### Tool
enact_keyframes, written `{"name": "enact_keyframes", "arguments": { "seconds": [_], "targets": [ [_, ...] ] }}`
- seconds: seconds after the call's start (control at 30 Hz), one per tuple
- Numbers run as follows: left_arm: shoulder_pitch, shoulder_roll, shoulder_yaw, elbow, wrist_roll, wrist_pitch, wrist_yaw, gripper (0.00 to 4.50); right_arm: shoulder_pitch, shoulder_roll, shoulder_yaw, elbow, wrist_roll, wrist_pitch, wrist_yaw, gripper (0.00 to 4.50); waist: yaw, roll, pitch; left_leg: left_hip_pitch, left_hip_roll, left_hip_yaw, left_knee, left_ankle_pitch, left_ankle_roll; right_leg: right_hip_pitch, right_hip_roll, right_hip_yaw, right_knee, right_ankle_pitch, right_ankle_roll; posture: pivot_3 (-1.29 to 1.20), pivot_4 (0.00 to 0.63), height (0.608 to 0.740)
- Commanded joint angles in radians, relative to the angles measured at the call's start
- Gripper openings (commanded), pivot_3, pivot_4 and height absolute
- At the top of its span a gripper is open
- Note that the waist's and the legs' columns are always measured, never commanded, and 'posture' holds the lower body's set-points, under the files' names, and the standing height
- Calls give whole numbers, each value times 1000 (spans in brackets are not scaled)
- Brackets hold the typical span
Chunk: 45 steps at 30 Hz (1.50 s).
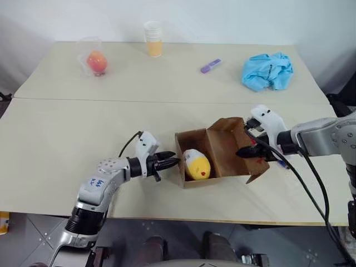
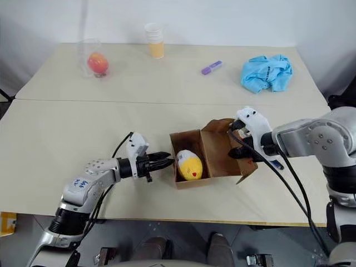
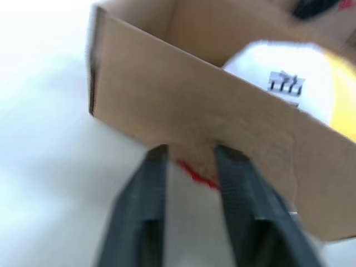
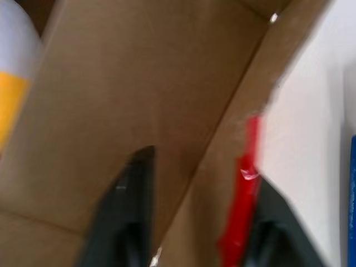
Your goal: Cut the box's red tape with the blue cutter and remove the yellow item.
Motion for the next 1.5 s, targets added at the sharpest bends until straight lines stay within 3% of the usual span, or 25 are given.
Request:
{"name": "enact_keyframes", "arguments": {
  "seconds": [0.03, 0.17, 0.23, 0.33, 0.53, 0.8, 0.93, 1.1, 1.2, 1.27, 1.5],
  "targets": [
    [28, 64, 68, -70, -61, 32, -50, 2744, 63, -49, -112, -46, -95, -190, 97, 3040, -2, 0, 0, 0, 0, 1, 0, 0, 0, 0, 0, 0, 0, 0, 0, 0, 150, 740],
    [113, 198, 165, -83, -82, 3, -127, 4018, 174, -90, -247, -26, -163, -408, 279, 4445, -3, 0, 0, 0, 0, 3, 0, 0, 0, 0, 0, 1, 0, 0, 0, 0, 150, 740],
    [169, 242, 233, -59, -98, -34, -165, 4464, 253, -95, -341, -52, -128, -527, 480, 4500, -4, 0, 1, 1, 1, 4, -1, 0, 0, 0, 1, 1, 0, 0, 0, 0, 150, 740],
    [266, 298, 342, -16, -133, -95, -260, 4464, 358, -93, -449, -31, -122, -659, 695, 4500, -4, 0, 1, 1, 2, 4, -2, 0, 0, 0, 1, 1, -1, 0, 0, 0, 150, 740],
    [432, 373, 546, 102, -150, -216, -391, 4464, 475, -69, -475, 91, -293, -1086, 1035, 4500, -4, -1, 1, 5, 2, 5, -2, 0, 0, 3, 1, 1, 0, 1, 1, 0, 150, 740],
    [483, 478, 699, 49, -309, 22, -390, 4464, 642, 52, -554, -64, -307, -1252, 1024, 4500, 3, -1, 2, 7, 6, 3, -2, -1, -1, 3, 0, 2, 2, 0, 0, 0, 150, 740],
    [323, 579, 561, -78, -403, 179, -396, 4464, 747, 33, -619, -37, -382, -1339, 1068, 4500, 9, -2, 2, 8, 5, 2, -2, -1, -1, 6, -2, 2, 1, 0, 0, 0, 150, 740],
    [-152, 619, 162, -141, -344, 272, -428, 4464, 770, 22, -680, -20, -383, -1327, 1034, 4500, 0, -1, 2, 11, 1, 1, -1, -1, -1, 10, -1, 3, 1, 1, 0, 0, 150, 740],
    [-400, 539, -131, -101, -219, 298, -484, 4464, 827, 36, -702, -83, -366, -1299, 1020, 4500, -8, 1, 1, 12, 1, 3, -3, -1, -1, 9, 1, 2, 2, 1, 0, 0, 150, 740],
    [-495, 449, -249, -48, -144, 270, -477, 4464, 847, 50, -713, -117, -360, -1296, 995, 4500, -10, 1, 1, 12, 1, 6, -3, -1, -1, 8, 2, 3, 2, 1, -1, 0, 150, 740],
    [-656, 141, -402, 187, 64, 120, -377, 4464, 906, 85, -721, -219, -347, -1259, 900, 4500, 1, -4, 4, 9, 1, 11, 2, 0, -1, 9, 2, 2, 2, 1, 0, 0, 150, 740]
  ]
}}
